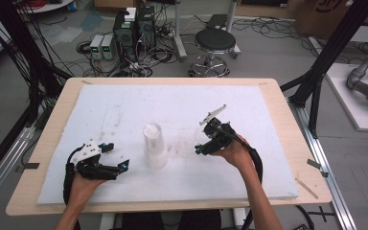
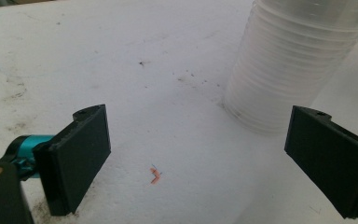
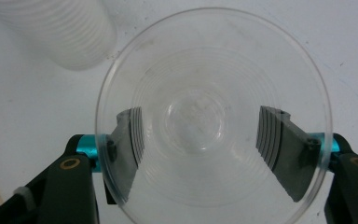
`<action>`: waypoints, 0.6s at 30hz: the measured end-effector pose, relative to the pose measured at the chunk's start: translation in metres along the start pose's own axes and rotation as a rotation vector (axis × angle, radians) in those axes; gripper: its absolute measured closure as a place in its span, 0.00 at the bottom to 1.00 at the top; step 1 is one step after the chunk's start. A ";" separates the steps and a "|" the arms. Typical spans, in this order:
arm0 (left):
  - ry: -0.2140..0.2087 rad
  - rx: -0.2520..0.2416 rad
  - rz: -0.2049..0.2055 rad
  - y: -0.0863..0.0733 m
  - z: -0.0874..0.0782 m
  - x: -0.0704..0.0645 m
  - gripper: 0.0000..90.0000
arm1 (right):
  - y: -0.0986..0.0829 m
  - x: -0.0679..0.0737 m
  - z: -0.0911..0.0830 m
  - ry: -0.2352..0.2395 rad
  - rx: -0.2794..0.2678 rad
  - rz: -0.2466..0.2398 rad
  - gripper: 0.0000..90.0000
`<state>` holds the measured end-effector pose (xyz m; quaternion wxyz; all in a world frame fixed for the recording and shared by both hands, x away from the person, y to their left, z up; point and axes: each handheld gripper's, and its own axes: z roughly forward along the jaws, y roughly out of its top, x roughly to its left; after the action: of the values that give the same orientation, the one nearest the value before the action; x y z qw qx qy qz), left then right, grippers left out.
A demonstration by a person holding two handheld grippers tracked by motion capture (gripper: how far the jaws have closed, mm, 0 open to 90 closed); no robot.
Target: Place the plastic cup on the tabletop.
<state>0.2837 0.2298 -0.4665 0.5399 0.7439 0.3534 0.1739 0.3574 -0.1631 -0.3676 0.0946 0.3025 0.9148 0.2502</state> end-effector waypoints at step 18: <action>0.004 0.004 -0.014 0.000 0.000 0.001 0.08 | 0.001 0.002 0.025 -0.023 0.049 -0.006 0.36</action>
<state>0.2846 0.2303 -0.4667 0.5391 0.7421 0.3598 0.1709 0.3647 -0.1515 -0.3880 0.0983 0.3049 0.9205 0.2238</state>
